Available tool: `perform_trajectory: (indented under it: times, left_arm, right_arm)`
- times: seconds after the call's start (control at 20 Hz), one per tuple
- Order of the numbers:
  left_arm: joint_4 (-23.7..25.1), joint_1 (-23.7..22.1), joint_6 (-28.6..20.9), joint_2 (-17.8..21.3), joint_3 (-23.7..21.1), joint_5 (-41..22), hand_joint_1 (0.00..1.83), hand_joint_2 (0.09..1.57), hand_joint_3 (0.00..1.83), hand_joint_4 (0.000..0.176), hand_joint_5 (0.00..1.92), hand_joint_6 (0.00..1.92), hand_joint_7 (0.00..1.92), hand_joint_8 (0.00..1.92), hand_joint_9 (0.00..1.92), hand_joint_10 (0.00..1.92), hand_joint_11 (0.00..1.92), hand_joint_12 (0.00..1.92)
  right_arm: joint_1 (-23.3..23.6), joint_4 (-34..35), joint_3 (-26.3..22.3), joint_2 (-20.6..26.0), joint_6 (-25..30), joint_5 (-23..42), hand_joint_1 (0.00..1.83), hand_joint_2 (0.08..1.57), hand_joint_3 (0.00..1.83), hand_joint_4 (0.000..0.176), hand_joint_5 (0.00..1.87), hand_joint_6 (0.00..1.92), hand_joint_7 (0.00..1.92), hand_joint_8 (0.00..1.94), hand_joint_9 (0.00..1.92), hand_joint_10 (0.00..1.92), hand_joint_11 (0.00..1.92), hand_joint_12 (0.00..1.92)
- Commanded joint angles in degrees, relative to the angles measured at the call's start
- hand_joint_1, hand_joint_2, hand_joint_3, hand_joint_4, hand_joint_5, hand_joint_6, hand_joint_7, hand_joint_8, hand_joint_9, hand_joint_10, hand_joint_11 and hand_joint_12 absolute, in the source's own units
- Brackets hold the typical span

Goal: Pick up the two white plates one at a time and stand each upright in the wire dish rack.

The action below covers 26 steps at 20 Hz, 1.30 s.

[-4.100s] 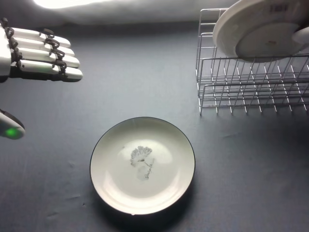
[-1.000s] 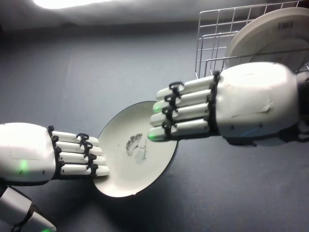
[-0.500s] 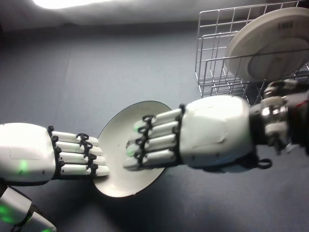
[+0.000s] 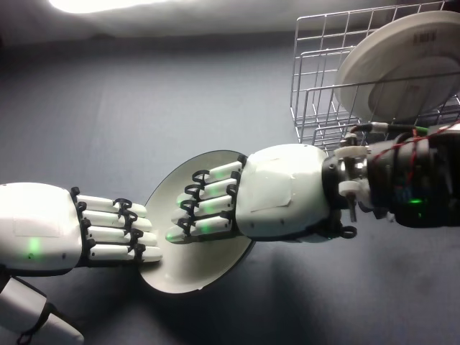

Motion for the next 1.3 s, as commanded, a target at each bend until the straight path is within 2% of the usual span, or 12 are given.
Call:
perform_trajectory:
  times: [0.0,0.2,0.3,0.45,0.5,0.55,0.65,0.9,0.95,1.1,1.15,1.25]
  left_arm:
    - [1.05,0.54,-0.52,-0.53,0.09,-0.42,0.00,1.17,0.01,0.000,0.00,0.00,0.00,0.00,0.00,0.00,0.00,0.00]
    - [1.04,0.54,-0.52,-0.57,0.15,-0.42,0.00,1.16,0.00,0.000,0.00,0.00,0.00,0.00,0.00,0.00,0.00,0.00]
    - [1.04,0.58,-0.52,-0.56,0.20,-0.42,0.00,1.16,0.00,0.000,0.00,0.00,0.00,0.00,0.00,0.00,0.00,0.00]
    - [1.04,0.68,-0.53,-0.52,0.20,-0.32,0.00,1.16,0.00,0.000,0.00,0.00,0.00,0.00,0.00,0.00,0.00,0.00]
    - [1.04,0.73,-0.53,-0.50,0.21,-0.31,0.00,1.17,0.01,0.000,0.00,0.00,0.00,0.00,0.00,0.00,0.00,0.00]
    - [1.04,0.77,-0.53,-0.50,0.24,-0.30,0.00,1.17,0.01,0.000,0.00,0.00,0.00,0.00,0.00,0.00,0.00,0.00]
    - [1.03,0.83,-0.53,-0.48,0.30,-0.25,0.00,1.16,0.00,0.000,0.00,0.00,0.00,0.00,0.00,0.00,0.00,0.00]
    - [0.49,-1.13,-1.36,0.59,0.30,-1.76,0.00,1.17,0.00,0.000,0.00,0.00,0.00,0.00,0.00,0.00,0.00,0.00]
    - [-0.11,-3.23,-2.02,1.56,0.08,-2.70,0.00,1.16,0.00,0.000,0.00,0.00,0.00,0.00,0.00,0.00,0.00,0.00]
    - [-0.58,-8.58,-2.76,3.75,-0.15,-4.76,0.00,1.18,0.01,0.000,0.00,0.00,0.00,0.00,0.00,0.00,0.00,0.00]
    - [-0.62,-10.10,-2.96,4.43,-0.08,-5.71,0.00,1.17,0.00,0.000,0.00,0.00,0.00,0.00,0.00,0.00,0.00,0.00]
    - [-0.72,-11.65,-3.03,5.60,0.14,-6.91,0.00,1.19,0.01,0.000,0.00,0.00,0.00,0.00,0.00,0.00,0.00,0.00]
  right_arm:
    - [0.14,1.78,0.40,-0.32,-0.28,3.91,1.62,1.12,0.00,0.000,0.00,0.00,0.00,0.00,0.00,0.00,0.00,0.59]
    - [0.09,1.80,1.77,-1.45,-0.31,3.91,1.64,1.11,0.00,0.000,0.05,0.01,0.00,0.00,0.08,0.02,0.00,0.93]
    - [0.11,1.80,1.77,-1.45,-0.31,3.92,1.62,1.11,0.00,0.000,0.21,0.02,0.17,0.01,0.27,0.03,0.00,1.15]
    - [0.16,1.80,1.77,-1.31,-0.36,3.97,1.44,1.11,0.00,0.000,0.66,0.04,0.64,0.03,0.67,0.05,0.33,1.11]
    - [0.19,1.80,1.77,-1.20,-0.39,4.05,1.47,1.15,0.00,0.000,0.77,0.96,0.82,0.77,0.74,1.02,0.72,1.50]
    - [0.21,1.80,1.76,-1.10,-0.44,4.16,1.48,1.12,0.00,0.000,0.88,1.03,0.94,0.83,0.84,1.08,0.81,1.53]
    - [0.26,1.79,1.74,-1.01,-0.48,4.27,1.49,1.07,0.00,0.000,1.00,0.89,1.08,0.68,0.98,0.92,0.92,1.42]
    - [0.72,1.79,1.39,-0.43,-0.55,4.67,1.50,1.05,0.00,0.000,1.00,0.86,1.13,0.59,1.03,0.87,0.98,1.36]
    - [0.91,1.79,1.18,-0.10,-0.55,4.77,1.41,1.06,0.00,0.000,1.00,0.91,1.14,0.61,1.05,0.96,1.00,1.10]
    - [1.54,1.87,0.10,1.18,-0.54,5.56,1.39,1.06,0.00,0.000,0.97,0.96,1.13,0.62,1.09,0.94,1.05,0.94]
    - [1.83,2.73,-0.62,1.80,-0.54,5.76,1.48,1.05,0.00,0.000,0.96,0.92,1.13,0.57,1.08,0.84,1.01,1.25]
    - [2.51,4.80,-2.35,3.18,-0.54,5.96,1.50,1.06,0.00,0.000,0.93,0.94,1.12,0.61,1.05,0.85,0.98,1.36]
